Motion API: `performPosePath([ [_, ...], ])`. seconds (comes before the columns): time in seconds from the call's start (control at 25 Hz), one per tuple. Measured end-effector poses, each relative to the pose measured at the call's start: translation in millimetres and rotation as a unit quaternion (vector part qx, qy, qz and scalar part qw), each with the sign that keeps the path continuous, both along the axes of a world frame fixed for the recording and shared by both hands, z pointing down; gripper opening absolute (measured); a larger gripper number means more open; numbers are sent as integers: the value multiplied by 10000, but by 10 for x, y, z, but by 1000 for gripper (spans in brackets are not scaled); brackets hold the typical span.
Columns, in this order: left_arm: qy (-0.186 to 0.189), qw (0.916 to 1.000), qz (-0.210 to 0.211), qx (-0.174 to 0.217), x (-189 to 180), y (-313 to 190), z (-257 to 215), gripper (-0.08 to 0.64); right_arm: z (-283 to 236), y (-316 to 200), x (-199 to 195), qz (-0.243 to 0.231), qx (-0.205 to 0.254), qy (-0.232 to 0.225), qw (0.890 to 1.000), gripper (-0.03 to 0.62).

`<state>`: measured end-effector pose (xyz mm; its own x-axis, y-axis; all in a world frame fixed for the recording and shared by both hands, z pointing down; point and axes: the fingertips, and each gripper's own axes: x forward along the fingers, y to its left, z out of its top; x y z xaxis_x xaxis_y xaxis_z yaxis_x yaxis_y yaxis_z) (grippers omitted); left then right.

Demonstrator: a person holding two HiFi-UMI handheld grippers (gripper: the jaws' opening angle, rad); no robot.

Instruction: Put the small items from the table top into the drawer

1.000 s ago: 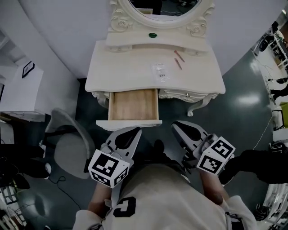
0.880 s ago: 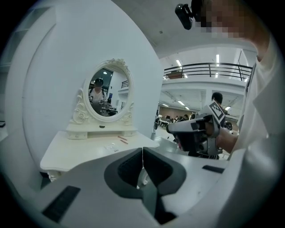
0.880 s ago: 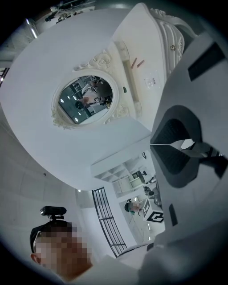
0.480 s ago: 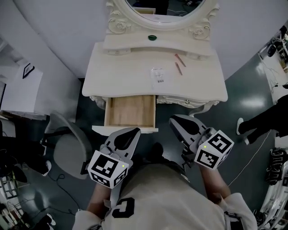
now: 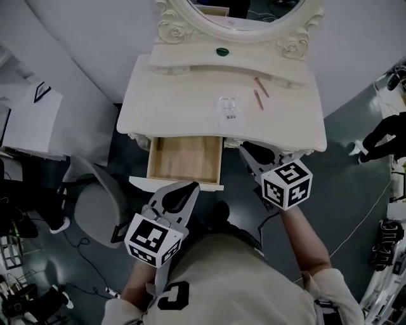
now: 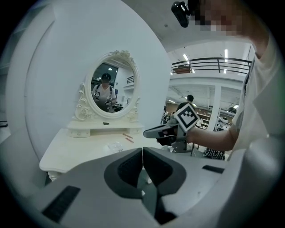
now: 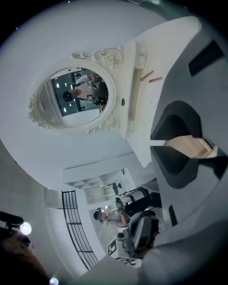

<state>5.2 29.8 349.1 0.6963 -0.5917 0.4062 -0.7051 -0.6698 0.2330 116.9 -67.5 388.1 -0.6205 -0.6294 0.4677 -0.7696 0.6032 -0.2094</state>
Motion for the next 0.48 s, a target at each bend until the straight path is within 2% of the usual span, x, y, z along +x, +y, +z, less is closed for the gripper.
performPosePath([
  [0.28,-10,9998,-125,-169,-12,-28,134,57,883,-684,76,11,-260,1228,9921,31],
  [0.48,-23,9990,-323,-294,-91,-43,214,57,1231,-978,20,-180,-220,1666,9856,32],
])
